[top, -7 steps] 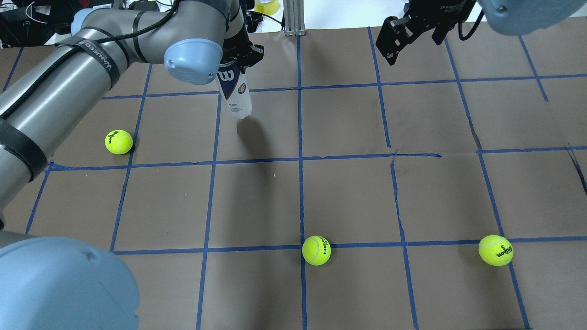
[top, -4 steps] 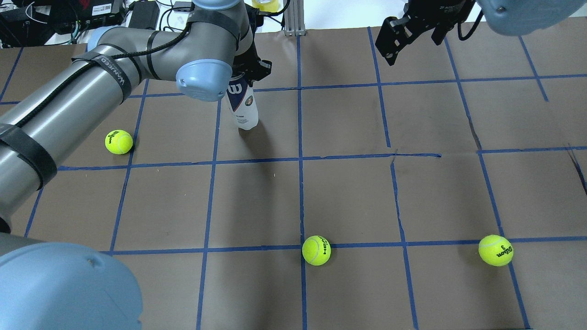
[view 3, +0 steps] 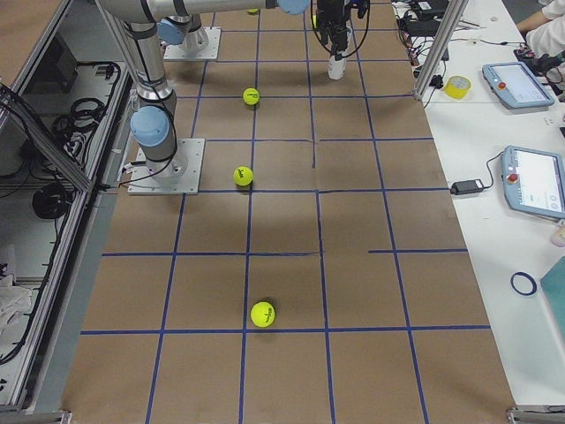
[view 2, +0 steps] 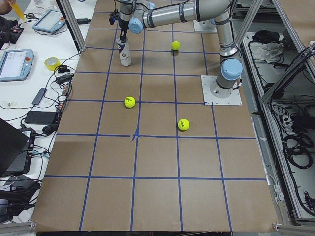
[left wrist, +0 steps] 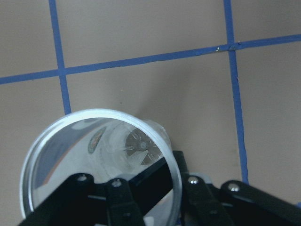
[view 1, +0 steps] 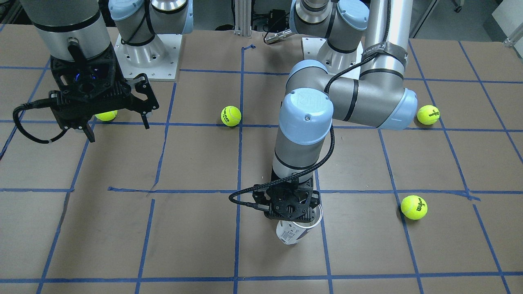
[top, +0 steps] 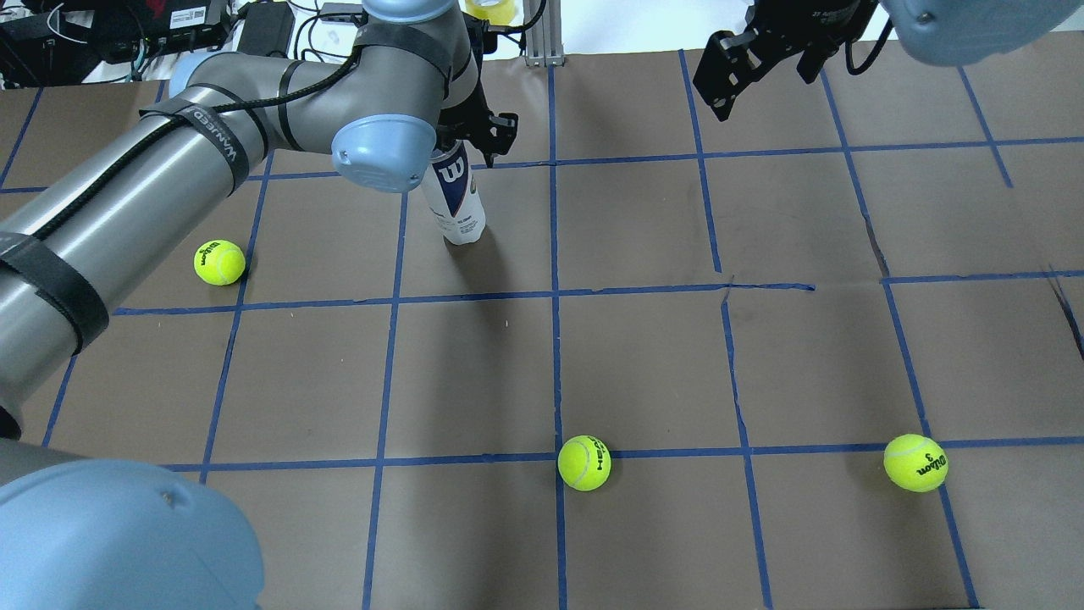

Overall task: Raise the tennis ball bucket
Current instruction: 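Set the can upright on the table, open the left gripper, withdraw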

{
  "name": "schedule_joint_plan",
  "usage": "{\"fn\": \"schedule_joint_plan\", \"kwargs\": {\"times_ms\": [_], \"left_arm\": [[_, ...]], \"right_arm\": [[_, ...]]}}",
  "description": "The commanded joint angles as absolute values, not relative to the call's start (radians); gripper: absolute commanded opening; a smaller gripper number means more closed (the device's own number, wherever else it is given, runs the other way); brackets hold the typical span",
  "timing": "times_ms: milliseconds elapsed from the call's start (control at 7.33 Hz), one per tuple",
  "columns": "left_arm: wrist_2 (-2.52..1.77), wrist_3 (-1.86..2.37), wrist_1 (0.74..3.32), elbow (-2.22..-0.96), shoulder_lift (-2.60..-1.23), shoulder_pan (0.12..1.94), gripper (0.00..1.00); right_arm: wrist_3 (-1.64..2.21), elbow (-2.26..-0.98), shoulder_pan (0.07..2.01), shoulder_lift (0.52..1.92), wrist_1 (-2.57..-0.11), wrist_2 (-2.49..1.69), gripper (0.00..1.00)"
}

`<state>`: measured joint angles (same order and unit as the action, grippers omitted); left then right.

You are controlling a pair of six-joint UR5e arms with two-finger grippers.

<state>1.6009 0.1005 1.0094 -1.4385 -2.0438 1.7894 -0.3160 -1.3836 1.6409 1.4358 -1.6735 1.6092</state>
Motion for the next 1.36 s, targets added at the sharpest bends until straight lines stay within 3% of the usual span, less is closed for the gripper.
{"fn": "schedule_joint_plan", "kwargs": {"times_ms": [0,545,1227], "left_arm": [[1.577,0.112,1.011,-1.43,-2.002,1.792,1.0],[1.58,0.147,1.334,-1.338,-1.841,1.76,1.0],[1.58,0.042,1.442,-1.466,-1.701,1.502,1.0]], "right_arm": [[-0.316,-1.384,1.641,1.436,-1.674,1.609,1.0],[-0.316,-1.384,1.641,1.434,-1.674,1.609,1.0],[-0.316,-1.384,1.641,1.436,-1.674,1.609,1.0]]}}
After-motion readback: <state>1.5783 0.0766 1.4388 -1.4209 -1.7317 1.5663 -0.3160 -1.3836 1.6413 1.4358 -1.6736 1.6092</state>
